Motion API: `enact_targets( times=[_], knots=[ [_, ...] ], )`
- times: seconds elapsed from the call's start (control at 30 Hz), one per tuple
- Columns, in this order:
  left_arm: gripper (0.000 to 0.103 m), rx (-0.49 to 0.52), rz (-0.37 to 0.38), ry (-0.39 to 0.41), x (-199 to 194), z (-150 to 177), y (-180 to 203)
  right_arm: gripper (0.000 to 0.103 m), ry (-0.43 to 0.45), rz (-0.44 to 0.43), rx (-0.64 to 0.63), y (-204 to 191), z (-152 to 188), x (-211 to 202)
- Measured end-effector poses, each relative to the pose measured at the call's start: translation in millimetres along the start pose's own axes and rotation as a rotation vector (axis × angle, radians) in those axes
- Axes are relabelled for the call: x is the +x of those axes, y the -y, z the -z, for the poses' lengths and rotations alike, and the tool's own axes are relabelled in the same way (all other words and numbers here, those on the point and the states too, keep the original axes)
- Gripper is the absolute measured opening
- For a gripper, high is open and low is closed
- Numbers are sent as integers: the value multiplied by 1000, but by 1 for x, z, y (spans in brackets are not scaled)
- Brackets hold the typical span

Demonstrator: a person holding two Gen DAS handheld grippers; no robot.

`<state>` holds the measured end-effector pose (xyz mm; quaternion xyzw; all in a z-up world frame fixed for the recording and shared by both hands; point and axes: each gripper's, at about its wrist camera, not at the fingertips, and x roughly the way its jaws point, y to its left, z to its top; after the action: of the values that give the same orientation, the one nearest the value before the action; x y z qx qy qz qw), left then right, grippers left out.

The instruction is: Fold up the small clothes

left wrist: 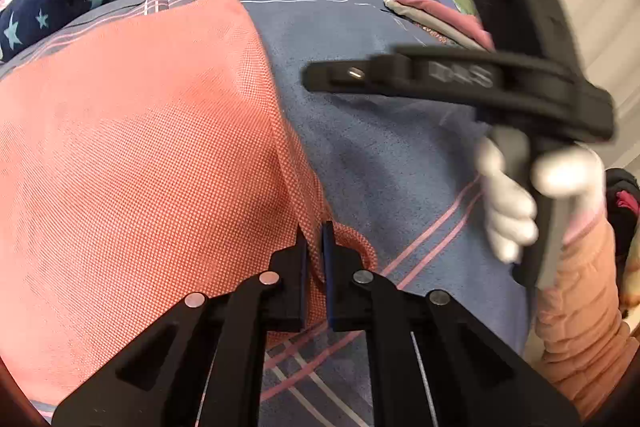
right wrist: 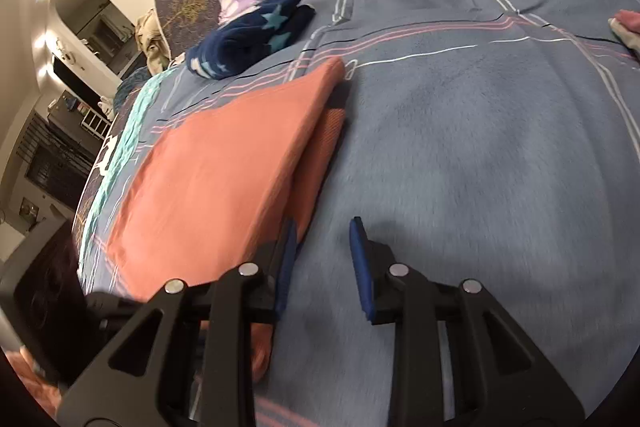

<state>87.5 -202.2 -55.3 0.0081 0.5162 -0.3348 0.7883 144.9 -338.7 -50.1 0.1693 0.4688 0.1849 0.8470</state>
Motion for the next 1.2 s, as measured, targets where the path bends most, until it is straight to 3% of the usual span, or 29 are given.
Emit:
enact_targets(
  times=[0.07, 0.23, 0.37, 0.43, 0.47, 0.6, 0.73, 0.87, 0.97, 1.03, 1.1, 1.17, 1.2],
  knots=[
    [6, -16, 19, -1, 0, 0, -4, 28, -14, 2, 11, 2, -9, 13],
    [6, -38, 57, -7, -2, 1, -10, 28, -13, -87, 72, 5, -27, 30],
    [5, -26, 84, -17, 1, 1, -6, 31, -30, -53, 71, 1, -36, 45],
    [2, -7, 104, -25, 4, -1, -2, 8, -28, -50, 92, 2, -41, 54],
    [2, 3, 109, -25, 5, -1, 0, 4, -12, -58, 96, 0, -44, 54],
    [2, 46, 121, -12, 4, -1, 6, 3, 95, -39, 41, -20, -52, 33],
    [2, 65, 115, -23, 12, 2, 11, 3, 38, 62, 78, -2, -53, 60],
    [4, 100, 90, -9, 15, 4, 24, 4, 78, -3, 180, 19, -42, 56],
    [10, 137, 84, 10, 12, 4, 35, 10, 150, 109, 159, 12, -41, 25],
    [18, 140, 115, 20, 10, 5, 40, 10, 183, 79, 119, 3, -34, 5],
    [19, 146, 157, 19, 8, 10, 45, 10, 184, -10, 72, -10, -24, -10],
    [21, 160, 159, 17, 1, 15, 47, 11, 138, -112, -3, -26, -9, -14],
    [22, 167, 163, 13, -3, 19, 48, 18, 104, -139, -34, -31, -1, -12]
  ],
)
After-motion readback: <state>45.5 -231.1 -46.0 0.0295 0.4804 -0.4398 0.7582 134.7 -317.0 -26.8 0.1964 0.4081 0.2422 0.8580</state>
